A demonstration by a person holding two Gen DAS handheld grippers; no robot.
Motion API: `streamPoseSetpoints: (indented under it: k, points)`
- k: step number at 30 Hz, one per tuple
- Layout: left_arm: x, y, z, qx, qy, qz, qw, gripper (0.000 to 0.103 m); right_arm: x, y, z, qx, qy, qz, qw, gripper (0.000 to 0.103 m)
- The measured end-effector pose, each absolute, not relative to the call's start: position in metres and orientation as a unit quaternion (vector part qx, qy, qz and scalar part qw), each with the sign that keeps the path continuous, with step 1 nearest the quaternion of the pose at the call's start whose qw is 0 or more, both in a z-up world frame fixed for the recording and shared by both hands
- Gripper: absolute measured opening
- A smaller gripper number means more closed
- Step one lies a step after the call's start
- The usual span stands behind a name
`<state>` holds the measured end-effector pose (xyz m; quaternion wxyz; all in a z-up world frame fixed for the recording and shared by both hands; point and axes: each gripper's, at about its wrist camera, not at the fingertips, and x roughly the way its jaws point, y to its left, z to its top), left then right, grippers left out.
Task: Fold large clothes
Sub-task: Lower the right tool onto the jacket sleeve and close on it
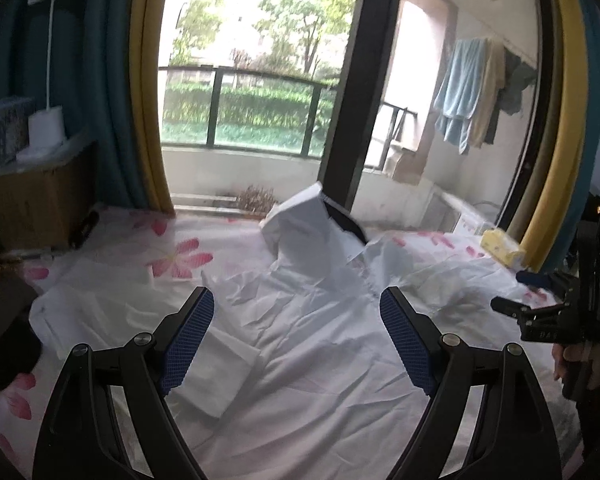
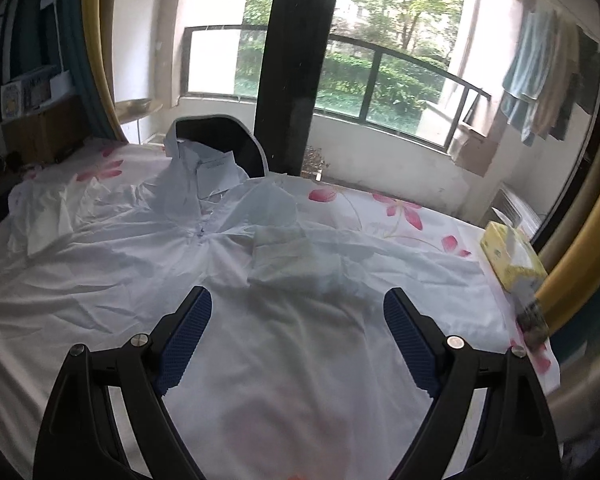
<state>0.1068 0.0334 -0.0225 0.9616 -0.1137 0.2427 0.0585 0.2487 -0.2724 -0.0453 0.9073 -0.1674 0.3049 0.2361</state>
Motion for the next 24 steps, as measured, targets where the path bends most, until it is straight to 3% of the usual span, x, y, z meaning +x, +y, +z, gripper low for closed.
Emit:
streamPoseSetpoints:
  k: [2,4,9,16,22,23,24]
  points:
    - [0.114,0.039,-0.029,-0.115,0.252,0.065,0.959,0.087,0.26,-0.265,-0.051,-0.177,0.312,0.243,0.901,0.085]
    - [0.121,0.046,-0.036,-0.123,0.259,0.065,0.956,0.087,0.27,-0.254,-0.059,-0.198,0.319,0.255,0.891,0.071]
    - [0.13,0.062,-0.053,-0.139,0.279,0.064,0.948,0.087,0.294,-0.232,-0.084,-0.244,0.341,0.27,0.867,0.051]
    - [0.138,0.081,-0.073,-0.153,0.309,0.079,0.935,0.087,0.313,-0.219,-0.112,-0.3,0.357,0.276,0.841,0.049]
    - [0.136,0.083,-0.075,-0.156,0.313,0.079,0.934,0.087,0.321,-0.225,-0.112,-0.267,0.362,0.293,0.844,0.049]
    - [0.136,0.082,-0.074,-0.156,0.313,0.077,0.934,0.087,0.323,-0.226,-0.112,-0.259,0.364,0.297,0.844,0.047]
    - [0.134,0.08,-0.073,-0.154,0.312,0.072,0.935,0.087,0.324,-0.228,-0.112,-0.249,0.366,0.304,0.844,0.033]
